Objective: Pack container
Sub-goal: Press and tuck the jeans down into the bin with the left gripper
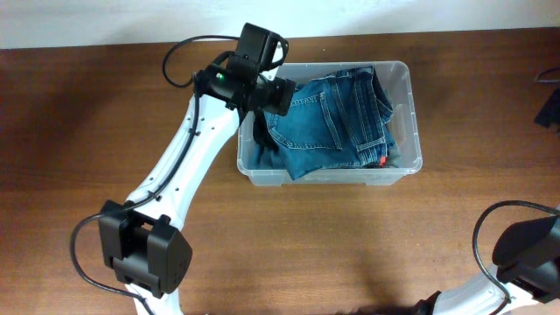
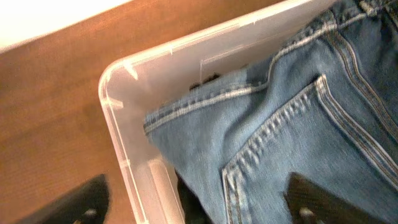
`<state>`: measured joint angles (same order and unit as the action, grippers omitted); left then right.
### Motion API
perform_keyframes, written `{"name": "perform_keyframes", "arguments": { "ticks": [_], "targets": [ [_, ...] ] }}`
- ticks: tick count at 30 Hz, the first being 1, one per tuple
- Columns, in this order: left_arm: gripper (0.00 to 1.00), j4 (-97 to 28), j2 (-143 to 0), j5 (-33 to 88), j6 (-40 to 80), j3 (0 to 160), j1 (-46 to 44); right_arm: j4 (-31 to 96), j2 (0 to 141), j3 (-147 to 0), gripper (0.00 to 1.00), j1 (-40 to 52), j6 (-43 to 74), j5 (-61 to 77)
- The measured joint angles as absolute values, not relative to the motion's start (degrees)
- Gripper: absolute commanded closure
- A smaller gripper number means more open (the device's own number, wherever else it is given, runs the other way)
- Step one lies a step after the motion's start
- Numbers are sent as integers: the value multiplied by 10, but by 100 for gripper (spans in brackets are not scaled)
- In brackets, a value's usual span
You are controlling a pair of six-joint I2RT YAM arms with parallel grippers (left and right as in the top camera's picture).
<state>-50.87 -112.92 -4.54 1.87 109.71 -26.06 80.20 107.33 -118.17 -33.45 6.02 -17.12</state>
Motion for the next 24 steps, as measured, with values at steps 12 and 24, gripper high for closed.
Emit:
{"name": "perform_keyframes", "arguments": {
  "ticks": [12,24],
  "targets": [
    [31,-612,-1129,125,47,1101,-263,802,1073,-1182,2,-335,60,-171],
    [99,-673,-1129,159,89,1101,-278,802,1073,-1182,2,-335,60,-171]
  ]
}}
